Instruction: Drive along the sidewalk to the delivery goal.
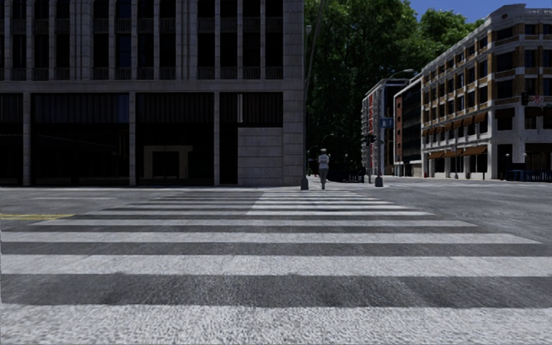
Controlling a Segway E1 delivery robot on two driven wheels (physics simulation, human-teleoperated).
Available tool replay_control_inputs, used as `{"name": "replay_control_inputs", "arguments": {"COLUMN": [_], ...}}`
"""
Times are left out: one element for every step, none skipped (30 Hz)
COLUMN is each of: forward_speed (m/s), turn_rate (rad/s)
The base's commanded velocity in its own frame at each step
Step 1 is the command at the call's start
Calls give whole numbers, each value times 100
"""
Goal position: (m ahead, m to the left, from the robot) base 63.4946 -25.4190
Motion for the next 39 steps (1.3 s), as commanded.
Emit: {"name": "replay_control_inputs", "arguments": {"forward_speed": [200, 200, 200, 200, 200, 200, 200, 200, 200, 200, 200, 200, 200, 200, 200, 200, 200, 200, 200, 200, 200, 200, 200, 200, 200, 200, 200, 200, 200, 200, 200, 200, 200, 200, 200, 200, 200, 200, 200], "turn_rate": [0, 0, 0, 0, 0, 0, 0, 0, 0, 0, 0, 0, 0, 0, 0, 0, 0, 0, 0, 0, 0, 0, 0, 0, 0, 0, 0, 0, 0, 0, 0, 0, 0, 0, 0, 0, 0, 0, 0]}}
